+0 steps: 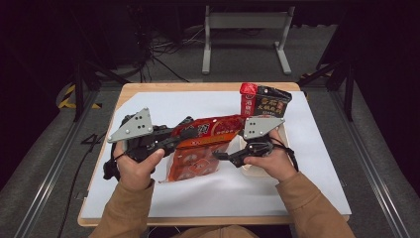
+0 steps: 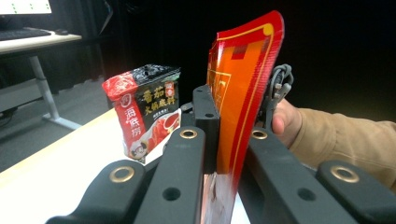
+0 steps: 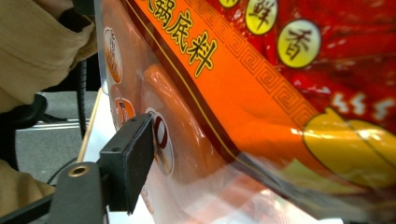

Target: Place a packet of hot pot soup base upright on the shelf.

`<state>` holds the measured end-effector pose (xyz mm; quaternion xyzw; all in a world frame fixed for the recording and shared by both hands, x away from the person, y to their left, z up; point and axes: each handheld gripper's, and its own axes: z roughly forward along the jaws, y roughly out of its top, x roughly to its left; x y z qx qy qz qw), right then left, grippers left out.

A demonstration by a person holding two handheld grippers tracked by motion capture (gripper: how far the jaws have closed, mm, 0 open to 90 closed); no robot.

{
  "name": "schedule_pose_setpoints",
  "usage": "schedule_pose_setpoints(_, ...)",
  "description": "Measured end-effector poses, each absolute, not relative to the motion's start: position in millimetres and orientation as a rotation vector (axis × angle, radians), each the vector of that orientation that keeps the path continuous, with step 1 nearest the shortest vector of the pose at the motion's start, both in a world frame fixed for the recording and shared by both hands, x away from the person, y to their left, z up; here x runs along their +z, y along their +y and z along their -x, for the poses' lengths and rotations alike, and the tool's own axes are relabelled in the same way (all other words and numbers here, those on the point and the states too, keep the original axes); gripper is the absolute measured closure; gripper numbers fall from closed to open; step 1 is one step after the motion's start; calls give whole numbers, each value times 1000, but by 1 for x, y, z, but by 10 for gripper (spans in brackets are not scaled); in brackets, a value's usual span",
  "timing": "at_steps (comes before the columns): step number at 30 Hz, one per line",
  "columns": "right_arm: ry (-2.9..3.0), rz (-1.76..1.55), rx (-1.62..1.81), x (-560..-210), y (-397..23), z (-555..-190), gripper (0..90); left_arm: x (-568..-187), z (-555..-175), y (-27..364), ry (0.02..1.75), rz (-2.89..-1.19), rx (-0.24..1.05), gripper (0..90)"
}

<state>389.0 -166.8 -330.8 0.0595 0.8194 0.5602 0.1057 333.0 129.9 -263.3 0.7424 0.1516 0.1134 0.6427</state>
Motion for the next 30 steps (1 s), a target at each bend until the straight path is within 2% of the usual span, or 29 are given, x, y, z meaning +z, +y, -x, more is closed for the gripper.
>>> schedule_pose_setpoints(4, 2422, -165, 1683, -332, -166, -390, 291, -264, -333, 130, 319, -1684, 248, 900)
schedule_pose_setpoints(7, 2445, -118, 1678, -333, -166, -389, 345, -263, -331, 130, 312, -1681, 255, 900)
schedule_pose_setpoints(9, 2463, -97, 1722, -333, -167, -387, 413, -262, -331, 131, 307, -1676, 258, 900)
schedule_pose_setpoints(13, 2499, -29, 1814, -331, -170, -386, 628, -263, -331, 132, 297, -1670, 243, 900)
schedule_pose_setpoints(16, 2518, 9, 1795, -329, -170, -382, 688, -264, -332, 132, 297, -1671, 244, 899)
schedule_pose_setpoints(30, 2548, -21, 1731, -311, -178, -370, 706, -264, -335, 137, 277, -1641, 176, 877)
